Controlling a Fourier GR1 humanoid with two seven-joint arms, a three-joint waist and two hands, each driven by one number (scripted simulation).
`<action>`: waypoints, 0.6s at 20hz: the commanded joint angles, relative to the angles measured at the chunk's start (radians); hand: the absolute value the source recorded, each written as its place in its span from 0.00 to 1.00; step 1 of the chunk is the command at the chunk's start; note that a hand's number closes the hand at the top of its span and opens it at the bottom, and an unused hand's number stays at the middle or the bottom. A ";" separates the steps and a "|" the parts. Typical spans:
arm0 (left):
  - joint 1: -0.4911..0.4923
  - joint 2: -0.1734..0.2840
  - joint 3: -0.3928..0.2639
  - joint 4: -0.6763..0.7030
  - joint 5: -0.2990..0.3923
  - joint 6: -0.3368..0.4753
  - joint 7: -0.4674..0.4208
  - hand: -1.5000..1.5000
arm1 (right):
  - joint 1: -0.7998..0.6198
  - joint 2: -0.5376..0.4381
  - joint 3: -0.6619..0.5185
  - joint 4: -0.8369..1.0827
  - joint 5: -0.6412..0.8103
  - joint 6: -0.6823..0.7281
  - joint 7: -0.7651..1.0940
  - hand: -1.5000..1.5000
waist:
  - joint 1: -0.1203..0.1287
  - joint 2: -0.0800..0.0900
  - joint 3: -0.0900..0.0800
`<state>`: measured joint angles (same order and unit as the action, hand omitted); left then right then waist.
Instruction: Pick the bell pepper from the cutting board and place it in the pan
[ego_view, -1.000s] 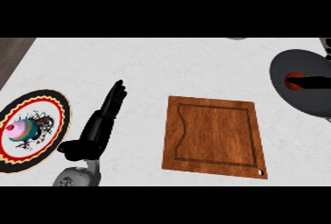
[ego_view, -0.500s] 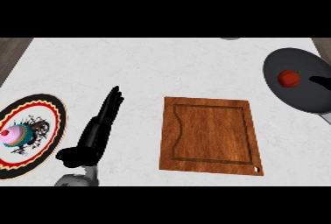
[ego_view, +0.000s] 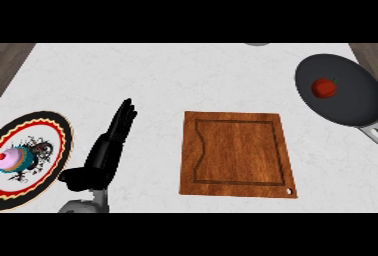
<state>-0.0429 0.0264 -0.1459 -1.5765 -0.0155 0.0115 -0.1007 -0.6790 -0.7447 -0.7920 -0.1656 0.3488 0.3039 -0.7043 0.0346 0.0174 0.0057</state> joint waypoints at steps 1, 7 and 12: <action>-0.016 0.013 0.029 0.000 0.028 -0.018 0.019 0.50 | 0.049 -0.006 0.019 -0.009 -0.002 0.103 -0.064 0.00 | -0.003 -0.003 -0.001; 0.019 0.003 -0.012 -0.043 -0.001 -0.007 0.033 0.50 | 0.094 -0.030 0.023 -0.018 -0.009 0.074 -0.112 0.00 | 0.006 -0.001 0.001; 0.025 -0.001 0.005 0.007 -0.009 -0.002 -0.024 0.50 | 0.140 -0.023 0.059 -0.029 -0.003 0.089 -0.153 0.00 | -0.006 -0.005 -0.001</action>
<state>-0.0379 0.0250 -0.1377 -1.5737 -0.0137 0.0088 -0.0998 -0.5699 -0.7623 -0.7450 -0.1977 0.3464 0.3505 -0.7920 0.0284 0.0124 0.0044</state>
